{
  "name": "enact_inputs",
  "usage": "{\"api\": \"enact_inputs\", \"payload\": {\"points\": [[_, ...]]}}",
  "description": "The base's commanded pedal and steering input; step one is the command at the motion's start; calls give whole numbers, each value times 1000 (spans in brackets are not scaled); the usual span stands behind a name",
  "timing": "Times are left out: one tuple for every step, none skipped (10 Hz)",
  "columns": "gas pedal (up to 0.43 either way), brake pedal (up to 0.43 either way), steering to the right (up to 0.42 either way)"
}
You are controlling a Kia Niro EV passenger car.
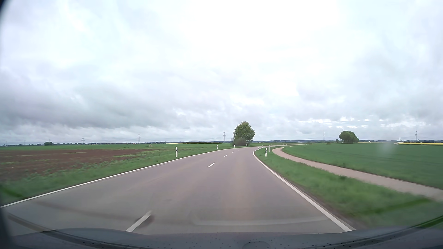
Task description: Follow the waypoints while adhering to traffic rules and regulations
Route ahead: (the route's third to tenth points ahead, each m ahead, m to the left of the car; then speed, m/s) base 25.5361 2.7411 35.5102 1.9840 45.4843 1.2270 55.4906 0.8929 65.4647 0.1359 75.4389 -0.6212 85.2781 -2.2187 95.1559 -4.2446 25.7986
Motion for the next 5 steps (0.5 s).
{"api": "enact_inputs", "payload": {"points": [[260, 0, 4], [260, 0, 4], [248, 0, 6], [240, 0, 8], [240, 0, 9]]}}
